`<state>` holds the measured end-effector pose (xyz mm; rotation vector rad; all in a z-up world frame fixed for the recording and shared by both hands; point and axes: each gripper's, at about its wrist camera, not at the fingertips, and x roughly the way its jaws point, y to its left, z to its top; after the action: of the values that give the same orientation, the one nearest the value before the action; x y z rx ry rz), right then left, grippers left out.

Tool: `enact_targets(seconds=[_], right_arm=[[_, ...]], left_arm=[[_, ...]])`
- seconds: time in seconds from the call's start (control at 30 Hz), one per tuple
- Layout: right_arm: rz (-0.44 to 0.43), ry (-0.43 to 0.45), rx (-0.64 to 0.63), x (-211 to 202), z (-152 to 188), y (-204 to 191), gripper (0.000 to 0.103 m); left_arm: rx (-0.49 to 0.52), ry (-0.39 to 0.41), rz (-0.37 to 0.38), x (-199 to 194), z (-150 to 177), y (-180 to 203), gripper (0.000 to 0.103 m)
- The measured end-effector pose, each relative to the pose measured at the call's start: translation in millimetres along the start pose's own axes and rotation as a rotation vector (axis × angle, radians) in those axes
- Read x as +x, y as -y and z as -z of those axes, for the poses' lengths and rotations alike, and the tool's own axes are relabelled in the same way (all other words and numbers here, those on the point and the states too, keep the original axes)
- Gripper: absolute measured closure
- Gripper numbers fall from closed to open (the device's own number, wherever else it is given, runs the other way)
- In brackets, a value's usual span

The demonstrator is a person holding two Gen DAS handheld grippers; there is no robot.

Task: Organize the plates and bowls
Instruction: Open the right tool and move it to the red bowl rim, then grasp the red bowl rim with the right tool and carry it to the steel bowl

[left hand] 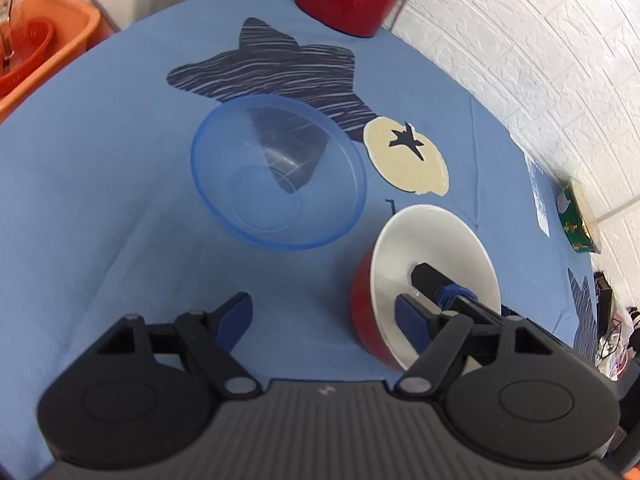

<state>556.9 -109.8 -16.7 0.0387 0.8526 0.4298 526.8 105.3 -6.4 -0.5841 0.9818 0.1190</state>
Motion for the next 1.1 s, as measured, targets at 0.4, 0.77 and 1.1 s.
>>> enact_targets(seconds=[0.4,0.77,1.1], right_arm=[[-0.023,-0.027,-0.077,0,3,-23,0.074],[-0.052,-0.102,0.024,-46,50,-25,0.072],[0.002,-0.035,0.003,-141,85,-36,0.071]], left_arm=[[0.121,0.034,0.034,-6,4,15,0.103],[0.224,-0.031,0.049,-37,43,18,0.103],[0.26,-0.035,0.154,-105,99,26,0.103]])
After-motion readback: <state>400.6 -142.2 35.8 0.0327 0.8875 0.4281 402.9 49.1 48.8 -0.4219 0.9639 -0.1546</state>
